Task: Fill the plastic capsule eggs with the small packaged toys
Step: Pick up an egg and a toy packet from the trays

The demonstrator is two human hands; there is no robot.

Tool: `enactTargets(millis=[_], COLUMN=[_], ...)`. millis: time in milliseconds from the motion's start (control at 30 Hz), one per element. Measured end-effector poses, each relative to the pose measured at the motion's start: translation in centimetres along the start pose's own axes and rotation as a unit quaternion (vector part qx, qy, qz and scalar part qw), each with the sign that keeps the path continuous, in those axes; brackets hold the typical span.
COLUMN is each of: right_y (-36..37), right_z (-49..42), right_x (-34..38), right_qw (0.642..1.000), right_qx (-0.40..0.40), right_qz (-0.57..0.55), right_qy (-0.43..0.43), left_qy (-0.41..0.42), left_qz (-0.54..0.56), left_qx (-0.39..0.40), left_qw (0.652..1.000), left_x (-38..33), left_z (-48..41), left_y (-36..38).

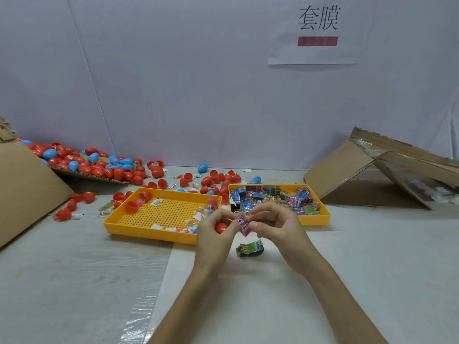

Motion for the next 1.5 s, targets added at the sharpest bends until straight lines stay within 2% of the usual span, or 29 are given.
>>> enactTargets(millis=[267, 333, 433, 533, 633, 733, 933, 1500], right_y=[0.0, 0.0, 0.0, -0.9, -2.2, -2.9, -2.1, -1.7], right_z=[0.0, 0.1, 0.1, 0.0, 0.0, 0.1, 0.1, 0.1], right_x=[0.0, 0.2, 0.5, 0.6, 0.9, 1.2, 1.1, 1.2], right_qw=[1.000, 1.000, 1.000, 0.998, 0.992, 0.987, 0.992, 0.993], right_qx=[-0.002, -0.005, -0.007, -0.048, -0.113, -0.147, -0.117, -0.098], right_qz=[-0.012, -0.014, -0.029, -0.036, -0.046, -0.027, -0.006, 0.011], right_qy=[0.022, 0.017, -0.001, -0.017, -0.032, -0.049, -0.048, -0.064], left_qy=[-0.019, -0.049, -0.087, -0.106, -0.109, -0.062, -0.023, -0.009], left_qz=[0.039, 0.099, 0.216, 0.291, 0.249, 0.201, 0.141, 0.110], left_qx=[0.024, 0.061, 0.147, 0.171, 0.140, 0.117, 0.075, 0.076], left_qw=[0.999, 0.992, 0.961, 0.936, 0.952, 0.971, 0.987, 0.991], left_x=[0.3, 0.4, -0.1, -0.3, -0.1, -0.3, -0.5, -0.4], left_z=[0.1, 0.2, 0.8, 0.8, 0.5, 0.5, 0.4, 0.3], left_y=[0.3, 0.8, 1.9, 2.0, 1.6, 1.3, 0.5, 0.8])
Point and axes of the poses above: each hand's wrist, its own z-axis away from the middle knuckle, its own y-axis out of the palm, x = y × z, the point moved 7 cm from there along -z, towards the middle knuckle, and after that the axes turned 11 degrees about -z, right-handed, at the moved point
